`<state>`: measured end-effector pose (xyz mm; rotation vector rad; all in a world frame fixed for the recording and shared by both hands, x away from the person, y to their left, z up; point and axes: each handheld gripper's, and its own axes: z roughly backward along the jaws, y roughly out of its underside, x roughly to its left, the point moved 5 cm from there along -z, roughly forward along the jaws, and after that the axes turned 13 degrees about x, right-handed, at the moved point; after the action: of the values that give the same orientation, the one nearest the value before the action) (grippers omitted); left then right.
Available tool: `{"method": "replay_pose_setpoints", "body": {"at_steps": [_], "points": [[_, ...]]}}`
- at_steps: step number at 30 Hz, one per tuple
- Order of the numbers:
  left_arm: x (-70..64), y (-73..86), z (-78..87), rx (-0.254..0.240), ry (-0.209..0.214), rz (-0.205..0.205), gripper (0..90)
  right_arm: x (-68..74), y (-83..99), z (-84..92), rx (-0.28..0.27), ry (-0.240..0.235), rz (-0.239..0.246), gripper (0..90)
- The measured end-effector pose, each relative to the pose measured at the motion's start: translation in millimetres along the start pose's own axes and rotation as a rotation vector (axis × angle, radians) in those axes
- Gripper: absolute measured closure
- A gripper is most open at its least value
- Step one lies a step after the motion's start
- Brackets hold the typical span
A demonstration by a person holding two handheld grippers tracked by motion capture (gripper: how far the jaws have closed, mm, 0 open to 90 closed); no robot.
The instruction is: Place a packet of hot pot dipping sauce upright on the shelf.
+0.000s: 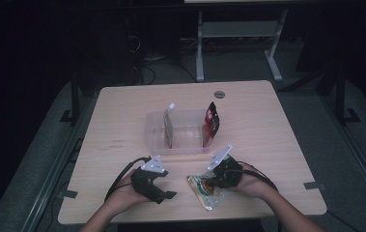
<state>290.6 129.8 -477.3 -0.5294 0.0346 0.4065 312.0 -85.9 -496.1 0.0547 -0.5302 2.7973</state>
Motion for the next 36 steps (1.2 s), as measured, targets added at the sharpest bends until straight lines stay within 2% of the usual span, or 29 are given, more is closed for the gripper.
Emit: {"method": "replay_pose_setpoints", "body": {"at_steps": [6, 9, 10, 11, 14, 15, 16, 17, 19, 20, 22, 25, 28, 30, 36], "points": [[-2.1, -2.3, -2.7, -0.004, 0.007, -0.010, 17.9, 9.9, -14.3, -6.5, -0.009, -0.004, 0.030, 90.0], [-2.1, -3.0, -1.3, -0.010, 0.006, -0.011, 17.8, 10.8, -15.1, -4.9, -0.013, 0.006, 0.036, 90.0], [-1.6, -3.6, -0.6, -0.014, 0.000, -0.012, 17.9, 10.1, -13.5, -2.2, -0.024, -0.009, 0.030, 90.0], [-1.4, -4.8, 0.3, -0.015, 0.002, -0.008, 17.9, 9.3, -11.6, 1.1, -0.038, -0.019, 0.016, 90.0], [-0.2, -10.8, 0.7, -0.038, 0.005, 0.005, 19.3, 3.7, -2.8, 10.8, -0.057, 0.001, -0.010, 88.5], [0.3, -15.4, 0.7, -0.049, 0.009, 0.010, 19.4, 0.6, 1.3, 14.5, -0.066, 0.008, -0.020, 84.8], [0.6, -18.2, 0.7, -0.051, 0.013, 0.011, 19.5, -2.9, 6.8, 20.0, -0.078, 0.014, -0.052, 82.6], [1.5, -21.8, 0.5, -0.051, 0.012, 0.001, 19.5, -5.2, 10.1, 23.2, -0.089, 0.016, -0.065, 81.1], [-0.5, -29.2, -2.9, -0.063, 0.032, 0.011, 19.7, -8.8, 18.9, 32.5, -0.115, 0.013, -0.105, 75.0], [-1.3, -32.3, -5.5, -0.057, 0.042, 0.003, 20.4, -8.7, 23.3, 37.5, -0.125, 0.004, -0.147, 72.1], [-2.9, -39.0, -12.7, -0.047, 0.045, -0.010, 22.4, -10.8, 34.6, 46.0, -0.150, 0.011, -0.195, 65.9], [-5.1, -49.9, -23.1, -0.034, 0.050, -0.021, 23.1, -14.4, 48.8, 53.0, -0.168, 0.034, -0.238, 56.5], [-6.3, -61.4, -33.6, -0.035, 0.054, -0.025, 23.9, -19.5, 56.9, 55.9, -0.173, 0.065, -0.264, 50.8], [-7.0, -68.0, -42.8, -0.016, 0.059, -0.031, 25.4, -22.7, 58.1, 56.8, -0.182, 0.081, -0.276, 47.6], [-8.4, -75.8, -65.5, 0.024, 0.053, -0.039, 31.1, -26.7, 61.6, 54.5, -0.189, 0.094, -0.289, 44.3]]}}
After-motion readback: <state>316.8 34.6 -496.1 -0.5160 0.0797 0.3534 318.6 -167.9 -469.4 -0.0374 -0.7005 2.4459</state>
